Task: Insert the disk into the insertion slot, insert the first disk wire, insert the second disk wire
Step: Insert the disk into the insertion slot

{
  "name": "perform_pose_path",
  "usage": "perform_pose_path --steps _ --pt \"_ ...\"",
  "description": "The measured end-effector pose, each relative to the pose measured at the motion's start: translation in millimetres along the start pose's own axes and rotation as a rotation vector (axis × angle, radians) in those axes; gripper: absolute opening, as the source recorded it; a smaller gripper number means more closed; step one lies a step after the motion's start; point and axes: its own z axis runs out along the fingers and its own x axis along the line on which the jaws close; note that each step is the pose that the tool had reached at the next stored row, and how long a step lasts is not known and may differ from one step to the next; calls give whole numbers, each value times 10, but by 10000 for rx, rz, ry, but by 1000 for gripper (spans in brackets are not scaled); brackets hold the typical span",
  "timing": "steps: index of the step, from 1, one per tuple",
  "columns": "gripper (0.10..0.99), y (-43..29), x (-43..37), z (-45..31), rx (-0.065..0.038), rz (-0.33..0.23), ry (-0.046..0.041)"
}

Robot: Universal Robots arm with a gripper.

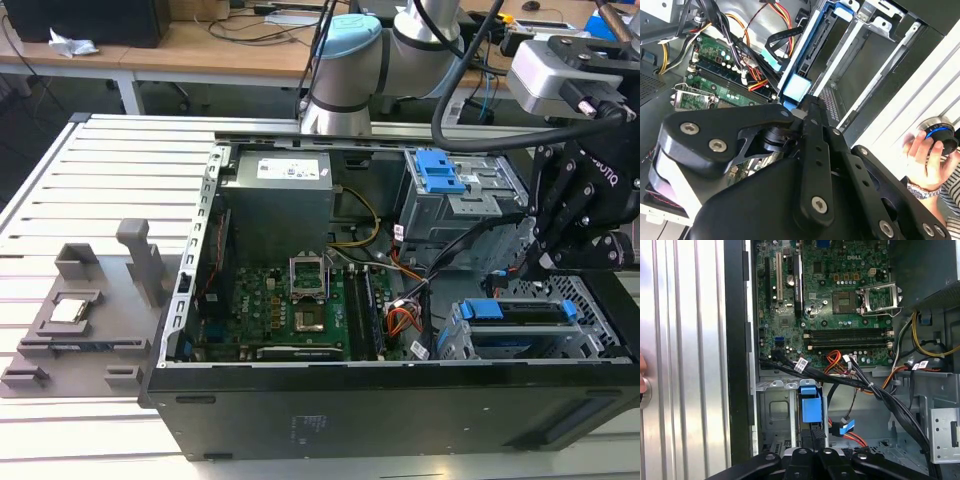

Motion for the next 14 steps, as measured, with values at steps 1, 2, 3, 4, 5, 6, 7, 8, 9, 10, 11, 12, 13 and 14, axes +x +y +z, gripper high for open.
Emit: perform_pose_path --steps 1,2,3,4,5,6,7,8,9,10,11,12,13,14 --pt "106 -4 -1 0 0 0 0" --pt "106 -38 -10 -1 -2 0 0" --pt "106 -88 -28 -1 -13 0 -2" --pt "106 -155 -53 -4 -24 -1 1" --pt "106 -194 -67 -5 -31 0 2" --pt "106 -240 -84 -7 -39 0 2" --pt "106 -264 -92 -6 -44 -2 2" --pt "106 -265 -93 -2 -45 -1 0" --pt "106 -265 -93 10 -45 0 2" --pt "106 -266 -92 28 -45 0 2" --pt "106 -266 -93 46 -45 -2 3" --pt "106 -266 -93 61 -46 -2 3" --pt "106 -266 -92 70 -45 0 2" --pt "106 -266 -92 79 -45 0 3"
